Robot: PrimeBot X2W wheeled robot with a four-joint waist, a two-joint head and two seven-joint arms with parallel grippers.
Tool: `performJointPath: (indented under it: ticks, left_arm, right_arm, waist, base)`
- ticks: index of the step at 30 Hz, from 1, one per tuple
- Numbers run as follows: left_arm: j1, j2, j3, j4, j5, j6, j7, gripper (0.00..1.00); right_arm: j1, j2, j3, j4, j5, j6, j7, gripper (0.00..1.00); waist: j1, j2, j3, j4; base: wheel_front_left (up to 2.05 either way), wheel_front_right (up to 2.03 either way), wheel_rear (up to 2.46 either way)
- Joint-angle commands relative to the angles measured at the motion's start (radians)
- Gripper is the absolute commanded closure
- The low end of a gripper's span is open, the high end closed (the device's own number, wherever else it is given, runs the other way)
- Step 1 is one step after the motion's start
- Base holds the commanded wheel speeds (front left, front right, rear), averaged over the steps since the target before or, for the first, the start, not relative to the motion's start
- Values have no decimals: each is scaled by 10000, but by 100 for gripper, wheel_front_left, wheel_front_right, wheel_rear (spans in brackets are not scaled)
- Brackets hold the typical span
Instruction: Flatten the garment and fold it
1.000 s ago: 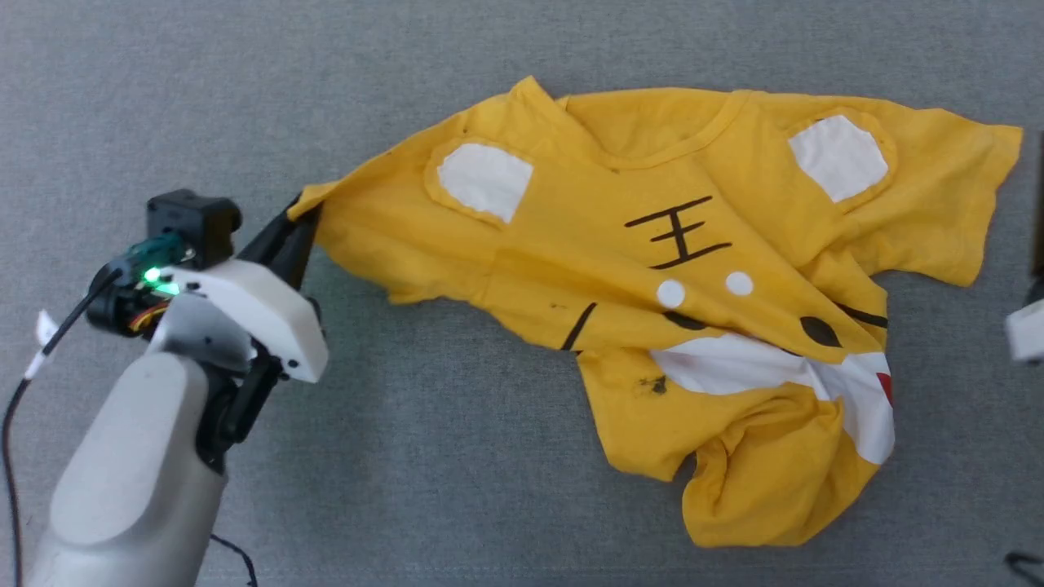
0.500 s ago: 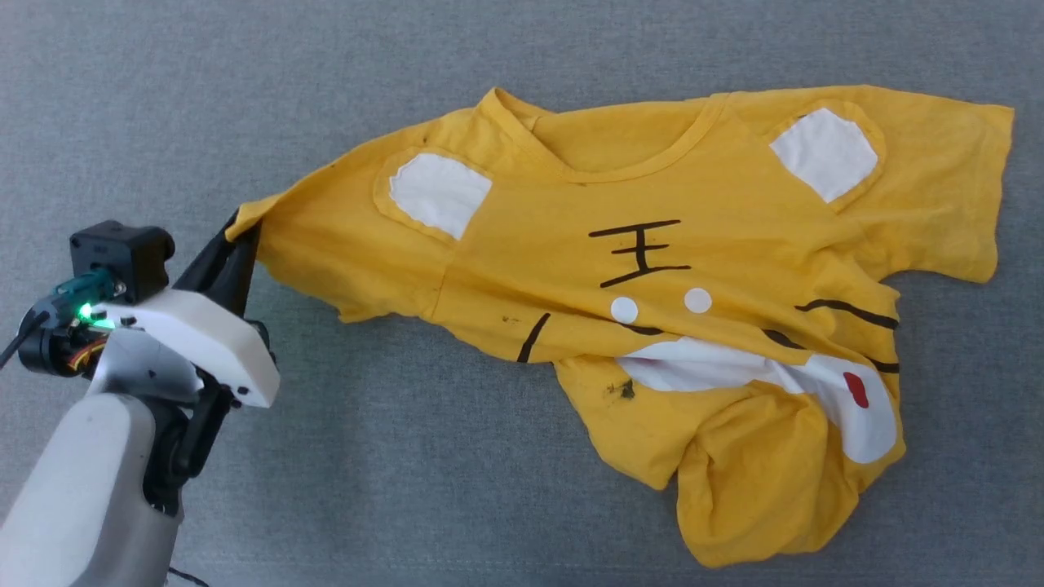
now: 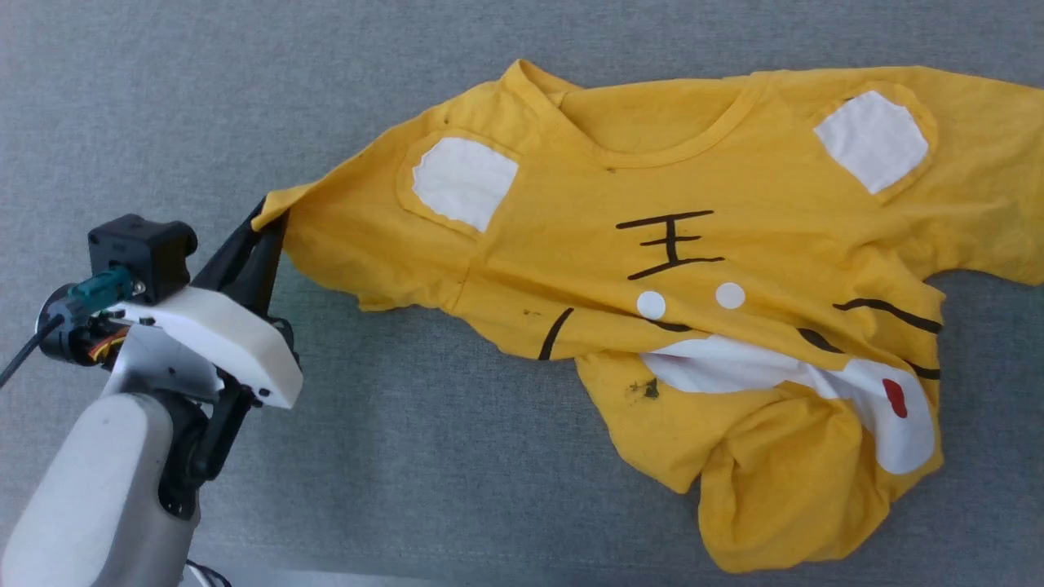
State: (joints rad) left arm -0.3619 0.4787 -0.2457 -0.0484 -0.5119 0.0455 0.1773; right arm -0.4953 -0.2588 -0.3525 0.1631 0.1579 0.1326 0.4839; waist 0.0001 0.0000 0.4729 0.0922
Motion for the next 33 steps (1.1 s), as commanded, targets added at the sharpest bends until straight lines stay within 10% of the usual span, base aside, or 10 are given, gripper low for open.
performJointPath:
  ticks: [1, 13, 16, 33]
  left_arm:
    - [-153, -27, -32, -55, -31, -17, 19, 100]
    - [-407, -121, -226, -25, -93, -87, 23, 100]
    - [-448, -130, -236, 8, -114, -89, -5, 100]
    - [-393, -249, -79, 309, -423, -164, -621, 100]
  right_arm:
    - [-237, -68, -38, 87, -54, -19, 13, 0]
    - [-782, 165, -570, 1144, -347, -19, 128, 0]
    - [-900, 293, -746, 1281, -422, -19, 218, 100]
    - [-923, 512, -214, 524, 120, -19, -501, 100]
  waist:
    - [-1, 0, 78, 94]
    - [-1, 0, 314, 446]
    - [-1, 0, 323, 467]
    - [-1, 0, -509, -67]
  base:
    - [0, 0, 0]
    - [0, 0, 0]
    - [0, 0, 0]
    - [0, 0, 0]
